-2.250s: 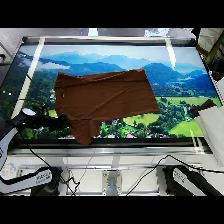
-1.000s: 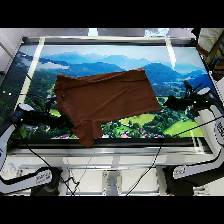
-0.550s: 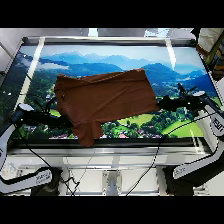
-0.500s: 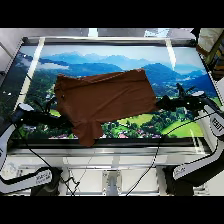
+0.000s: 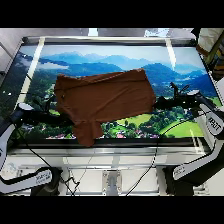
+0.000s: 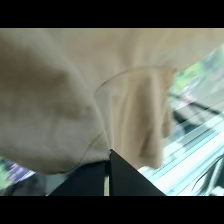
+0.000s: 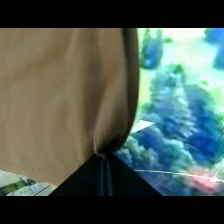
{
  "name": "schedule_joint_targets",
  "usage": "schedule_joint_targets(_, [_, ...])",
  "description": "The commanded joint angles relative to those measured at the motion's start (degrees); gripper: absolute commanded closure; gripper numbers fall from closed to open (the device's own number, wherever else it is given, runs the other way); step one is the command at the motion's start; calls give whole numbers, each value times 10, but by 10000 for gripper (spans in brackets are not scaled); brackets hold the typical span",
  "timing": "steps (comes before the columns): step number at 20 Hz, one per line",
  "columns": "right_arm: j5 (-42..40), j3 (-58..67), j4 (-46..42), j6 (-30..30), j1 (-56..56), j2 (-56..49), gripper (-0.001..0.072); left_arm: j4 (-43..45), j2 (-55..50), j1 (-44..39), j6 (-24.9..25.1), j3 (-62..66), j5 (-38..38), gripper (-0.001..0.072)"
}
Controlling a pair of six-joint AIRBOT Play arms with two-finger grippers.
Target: Fold the shirts.
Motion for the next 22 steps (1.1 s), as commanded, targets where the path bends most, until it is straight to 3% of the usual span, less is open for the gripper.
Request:
schedule_joint_targets(1, [34,52,39,-6,1,13,686,-67,1,0,1,46,-11,694])
schedule_joint_targets(9, [35,213,21,3,-1,176,687,-82,25,30,-20,420,-45,694])
schedule_joint_targets(14, [3,302,-137,86,-1,315,687,-82,25,78,-76,639,-48,694])
schedule_joint_targets(18, [9,362,-227,113,0,436,688,-99,27,84,-115,791,-90,695])
schedule_joint_targets(22, [43,393,-285,121,0,575,688,-148,108,84,-120,815,-105,696])
